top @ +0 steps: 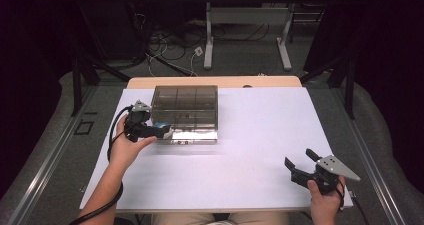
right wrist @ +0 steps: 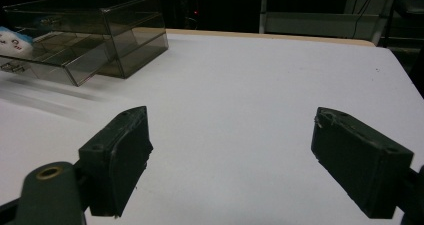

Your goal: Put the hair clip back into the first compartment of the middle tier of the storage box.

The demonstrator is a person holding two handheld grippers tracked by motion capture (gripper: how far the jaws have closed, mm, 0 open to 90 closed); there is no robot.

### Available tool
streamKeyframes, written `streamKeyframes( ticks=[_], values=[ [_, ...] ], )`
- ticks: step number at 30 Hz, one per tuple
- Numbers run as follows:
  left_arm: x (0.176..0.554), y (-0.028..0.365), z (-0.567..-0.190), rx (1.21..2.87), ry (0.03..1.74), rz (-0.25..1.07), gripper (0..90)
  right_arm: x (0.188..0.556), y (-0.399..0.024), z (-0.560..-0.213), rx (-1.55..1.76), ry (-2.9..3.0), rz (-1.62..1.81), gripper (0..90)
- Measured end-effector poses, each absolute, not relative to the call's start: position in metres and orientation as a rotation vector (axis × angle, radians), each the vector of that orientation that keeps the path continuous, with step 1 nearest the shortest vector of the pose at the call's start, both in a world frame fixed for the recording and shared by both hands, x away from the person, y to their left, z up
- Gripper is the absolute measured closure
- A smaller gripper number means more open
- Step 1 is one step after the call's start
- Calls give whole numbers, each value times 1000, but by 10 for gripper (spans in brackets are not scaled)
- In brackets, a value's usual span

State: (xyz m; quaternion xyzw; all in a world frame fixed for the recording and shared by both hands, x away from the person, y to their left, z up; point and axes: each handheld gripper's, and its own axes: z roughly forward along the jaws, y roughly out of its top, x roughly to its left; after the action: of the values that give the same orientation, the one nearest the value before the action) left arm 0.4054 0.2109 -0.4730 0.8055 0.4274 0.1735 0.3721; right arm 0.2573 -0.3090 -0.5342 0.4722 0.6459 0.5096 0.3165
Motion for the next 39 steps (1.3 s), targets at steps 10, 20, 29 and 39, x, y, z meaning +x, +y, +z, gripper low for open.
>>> streamKeyframes(
  ticks=[10, 20, 29, 39],
  values=[
    [393, 214, -469, 1991, 1060, 428, 18, 257, -309, -534, 1245, 1700, 1340, 153],
    [377, 212, -469, 1911, 1045, 451, 3, 257, -309, -534, 1248, 1700, 1341, 153],
    [357, 214, -475, 1875, 1025, 510, 3, 256, -309, -533, 1252, 1698, 1337, 153],
    [336, 230, -491, 1812, 1043, 517, 4, 256, -309, -533, 1252, 1697, 1341, 153]
  ],
)
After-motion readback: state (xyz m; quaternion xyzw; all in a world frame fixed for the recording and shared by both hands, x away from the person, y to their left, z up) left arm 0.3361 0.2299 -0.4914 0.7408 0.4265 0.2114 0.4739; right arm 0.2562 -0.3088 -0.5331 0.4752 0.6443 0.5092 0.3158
